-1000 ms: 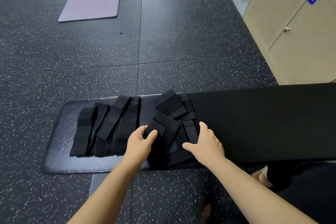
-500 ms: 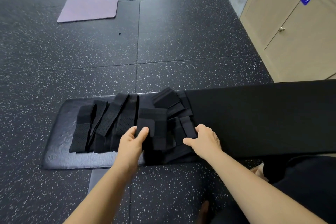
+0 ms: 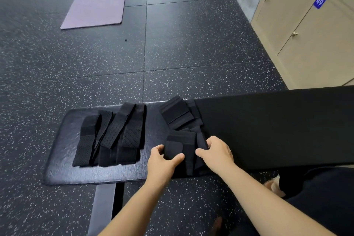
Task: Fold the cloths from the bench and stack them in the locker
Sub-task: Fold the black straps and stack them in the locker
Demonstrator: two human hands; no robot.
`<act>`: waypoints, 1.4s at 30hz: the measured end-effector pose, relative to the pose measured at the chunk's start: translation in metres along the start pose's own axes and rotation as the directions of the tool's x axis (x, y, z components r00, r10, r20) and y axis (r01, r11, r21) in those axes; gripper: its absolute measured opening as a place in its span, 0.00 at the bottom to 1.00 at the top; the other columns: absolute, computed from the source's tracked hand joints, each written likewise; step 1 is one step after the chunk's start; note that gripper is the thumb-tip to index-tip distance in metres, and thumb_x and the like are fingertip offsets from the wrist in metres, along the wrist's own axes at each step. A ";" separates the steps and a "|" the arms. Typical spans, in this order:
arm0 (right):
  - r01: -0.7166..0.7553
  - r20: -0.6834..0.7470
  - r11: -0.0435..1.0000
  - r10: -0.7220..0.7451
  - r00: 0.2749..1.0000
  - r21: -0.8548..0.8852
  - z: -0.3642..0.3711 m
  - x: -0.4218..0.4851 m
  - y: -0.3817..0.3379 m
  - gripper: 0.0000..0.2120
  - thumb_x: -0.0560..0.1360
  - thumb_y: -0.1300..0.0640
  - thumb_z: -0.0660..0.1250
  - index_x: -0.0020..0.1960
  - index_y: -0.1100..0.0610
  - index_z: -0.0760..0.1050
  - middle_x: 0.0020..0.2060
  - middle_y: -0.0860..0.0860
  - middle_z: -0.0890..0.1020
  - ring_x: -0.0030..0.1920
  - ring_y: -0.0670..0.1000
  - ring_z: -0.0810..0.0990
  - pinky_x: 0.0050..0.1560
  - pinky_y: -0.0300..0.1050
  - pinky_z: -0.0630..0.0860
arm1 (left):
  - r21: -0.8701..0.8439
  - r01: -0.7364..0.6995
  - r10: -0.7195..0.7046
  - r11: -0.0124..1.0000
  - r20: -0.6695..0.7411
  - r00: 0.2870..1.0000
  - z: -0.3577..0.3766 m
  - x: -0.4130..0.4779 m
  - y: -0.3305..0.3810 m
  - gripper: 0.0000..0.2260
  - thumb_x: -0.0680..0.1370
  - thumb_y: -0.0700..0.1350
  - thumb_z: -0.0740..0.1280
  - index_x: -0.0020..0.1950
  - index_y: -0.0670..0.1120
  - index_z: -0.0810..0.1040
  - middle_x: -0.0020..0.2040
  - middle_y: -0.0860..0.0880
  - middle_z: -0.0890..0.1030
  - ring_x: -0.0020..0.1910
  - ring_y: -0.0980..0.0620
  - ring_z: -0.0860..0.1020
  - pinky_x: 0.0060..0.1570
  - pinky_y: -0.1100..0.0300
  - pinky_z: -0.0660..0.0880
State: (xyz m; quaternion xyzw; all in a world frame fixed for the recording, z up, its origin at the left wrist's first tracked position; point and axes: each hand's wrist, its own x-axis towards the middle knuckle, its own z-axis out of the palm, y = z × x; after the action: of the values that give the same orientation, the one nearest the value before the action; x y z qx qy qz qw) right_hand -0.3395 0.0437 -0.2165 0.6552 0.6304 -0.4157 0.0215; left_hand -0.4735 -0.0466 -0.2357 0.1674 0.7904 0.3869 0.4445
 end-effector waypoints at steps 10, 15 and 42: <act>0.056 -0.035 0.992 -0.053 0.998 0.112 -0.011 -0.005 0.001 0.08 0.72 0.54 0.70 0.45 0.55 0.72 0.39 0.48 0.77 0.35 0.47 0.73 0.31 0.41 0.65 | -0.236 0.168 -0.119 0.957 0.211 0.970 0.005 0.001 0.008 0.14 0.71 0.37 0.76 0.55 0.41 0.80 0.48 0.45 0.86 0.48 0.45 0.85 0.53 0.48 0.81; 0.178 -0.090 0.967 -0.163 0.982 0.185 -0.031 0.003 -0.013 0.10 0.70 0.55 0.72 0.41 0.55 0.71 0.33 0.48 0.74 0.33 0.48 0.70 0.32 0.43 0.65 | -0.334 0.159 -0.071 0.929 0.260 0.963 0.002 0.011 0.034 0.12 0.71 0.35 0.74 0.54 0.39 0.81 0.47 0.42 0.86 0.46 0.43 0.85 0.42 0.55 0.80; 0.131 -0.002 0.969 -0.133 0.991 0.209 -0.025 0.074 -0.034 0.12 0.72 0.58 0.68 0.43 0.53 0.62 0.41 0.53 0.76 0.41 0.56 0.76 0.42 0.54 0.75 | -0.041 -0.064 0.065 0.997 0.023 0.998 0.028 0.077 0.071 0.36 0.60 0.56 0.79 0.63 0.45 0.71 0.55 0.49 0.82 0.53 0.50 0.80 0.57 0.51 0.78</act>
State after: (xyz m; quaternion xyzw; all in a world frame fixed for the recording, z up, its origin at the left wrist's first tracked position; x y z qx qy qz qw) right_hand -0.3659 0.1246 -0.2256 0.6080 0.6253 -0.4840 -0.0714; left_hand -0.4978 0.0588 -0.2344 0.1885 0.7711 0.4150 0.4447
